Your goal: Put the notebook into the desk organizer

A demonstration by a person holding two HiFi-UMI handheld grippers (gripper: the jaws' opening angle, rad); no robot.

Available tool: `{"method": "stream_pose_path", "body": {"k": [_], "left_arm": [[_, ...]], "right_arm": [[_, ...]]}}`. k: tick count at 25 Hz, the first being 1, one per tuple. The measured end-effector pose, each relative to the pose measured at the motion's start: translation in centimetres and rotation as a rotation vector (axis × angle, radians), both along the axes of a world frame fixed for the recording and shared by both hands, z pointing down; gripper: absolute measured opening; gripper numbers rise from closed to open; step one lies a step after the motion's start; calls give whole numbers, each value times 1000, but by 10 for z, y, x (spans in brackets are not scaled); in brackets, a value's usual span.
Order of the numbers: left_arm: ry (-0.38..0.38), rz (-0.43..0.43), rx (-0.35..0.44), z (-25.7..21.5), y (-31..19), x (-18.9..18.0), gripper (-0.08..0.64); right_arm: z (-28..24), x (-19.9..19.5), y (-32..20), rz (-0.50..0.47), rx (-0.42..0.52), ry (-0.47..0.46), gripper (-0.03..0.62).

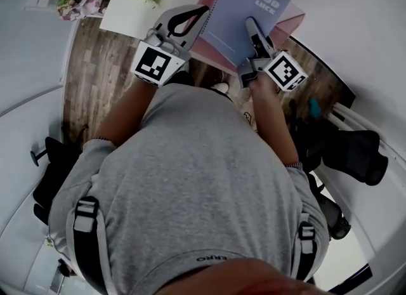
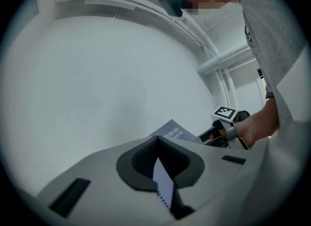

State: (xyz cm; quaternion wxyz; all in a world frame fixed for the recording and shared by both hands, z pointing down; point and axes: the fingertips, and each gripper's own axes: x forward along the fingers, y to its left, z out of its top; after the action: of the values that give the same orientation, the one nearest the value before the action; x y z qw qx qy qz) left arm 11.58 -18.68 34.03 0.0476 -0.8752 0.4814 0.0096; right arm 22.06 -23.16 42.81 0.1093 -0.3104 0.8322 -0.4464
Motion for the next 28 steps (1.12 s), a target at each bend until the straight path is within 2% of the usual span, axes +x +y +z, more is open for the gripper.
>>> {"method": "stream_pose_path", "body": {"k": [4,8,13,25,28], "left_arm": [[1,16,2,3,-2,-7,18],[18,40,9,2,-7,-8,18],[24,68,1,6,-15,-12,18],[20,90,-2,7,-17,-15,18],[22,93,1,6,-17,-14,18]], "right_arm": [[11,1,-3,26,-60,3,40],[11,0,-8,34,-117,-49,40],[20,-12,-9,34,-157,-65,40],[47,-29,-6,-57,-284,-108,40],[58,-31,-4,-69,-304,-88,41]]}}
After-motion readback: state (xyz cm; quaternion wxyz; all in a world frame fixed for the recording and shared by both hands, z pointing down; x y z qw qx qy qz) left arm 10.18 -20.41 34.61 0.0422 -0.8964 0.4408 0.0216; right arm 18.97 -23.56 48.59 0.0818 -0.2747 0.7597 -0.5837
